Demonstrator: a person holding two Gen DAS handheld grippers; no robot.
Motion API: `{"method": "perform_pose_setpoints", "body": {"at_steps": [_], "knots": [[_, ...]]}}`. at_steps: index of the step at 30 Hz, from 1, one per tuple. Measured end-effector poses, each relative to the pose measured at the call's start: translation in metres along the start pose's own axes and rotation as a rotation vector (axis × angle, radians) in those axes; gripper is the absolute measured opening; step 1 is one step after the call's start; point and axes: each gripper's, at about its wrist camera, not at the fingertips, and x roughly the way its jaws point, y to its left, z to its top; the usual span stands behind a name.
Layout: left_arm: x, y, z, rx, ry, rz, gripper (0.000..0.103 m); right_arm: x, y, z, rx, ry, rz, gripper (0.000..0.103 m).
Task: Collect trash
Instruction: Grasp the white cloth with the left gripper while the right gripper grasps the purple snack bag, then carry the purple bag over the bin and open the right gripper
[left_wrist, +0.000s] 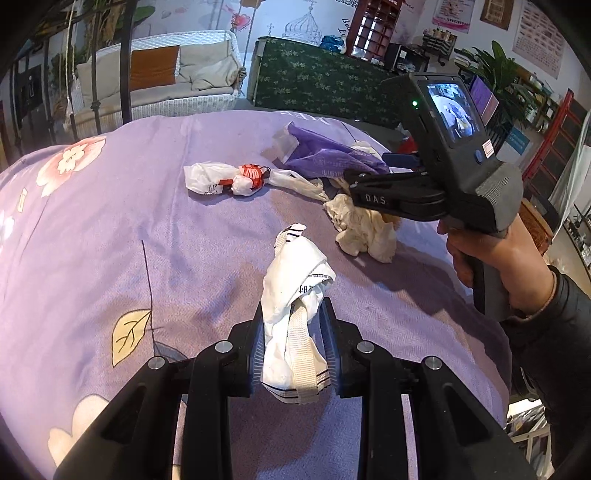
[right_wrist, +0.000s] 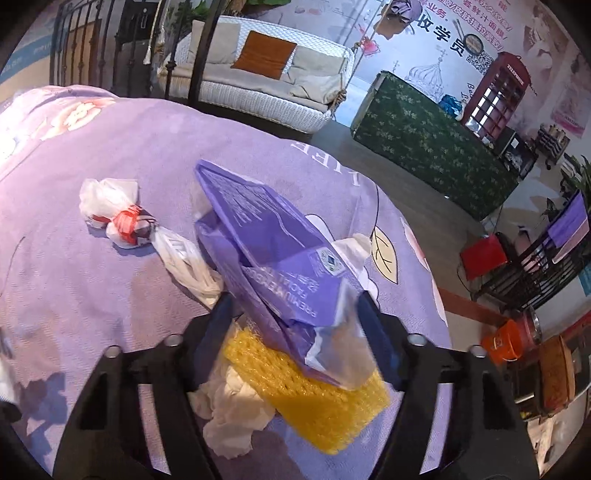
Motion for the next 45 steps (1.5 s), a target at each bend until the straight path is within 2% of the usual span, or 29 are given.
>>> {"method": "perform_pose_setpoints", "body": {"at_steps": [2, 4, 5, 7, 11, 15, 24, 33, 45], "knots": [[0.0, -0.001, -0.002, -0.004, 0.004, -0.006, 0.027, 0.001, -0.003, -0.001, 0.02, 0.005, 0.01, 0.05], [0.0, -0.001, -0.003, -0.011, 0.004, -0.008, 0.027, -0.001, -0.007, -0.004, 0.048, 0.006, 0.026, 0.035], [-0.001, -0.001, -0.003, -0.014, 0.003, -0.009, 0.027, -0.003, -0.008, -0.004, 0.05, 0.001, 0.021, 0.031], [-0.003, -0.002, -0.003, -0.012, -0.004, -0.009, 0.027, -0.009, -0.012, -0.006, 0.067, -0.018, 0.022, 0.025], [-0.006, -0.004, -0.005, -0.008, -0.009, -0.01, 0.027, -0.025, -0.026, -0.01, 0.153, -0.038, 0.09, 0.018], [-0.009, -0.008, -0.006, 0.0, -0.013, -0.015, 0.027, -0.05, -0.037, -0.017, 0.234, -0.06, 0.154, 0.018], [-0.015, -0.031, -0.012, 0.037, -0.017, -0.042, 0.027, -0.102, -0.051, -0.04, 0.326, -0.101, 0.236, 0.018], [-0.024, -0.062, -0.021, 0.086, -0.028, -0.087, 0.027, -0.143, -0.053, -0.077, 0.386, -0.126, 0.268, 0.017], [-0.033, -0.11, -0.039, 0.174, -0.023, -0.167, 0.027, -0.186, -0.067, -0.148, 0.522, -0.13, 0.235, 0.017]]}}
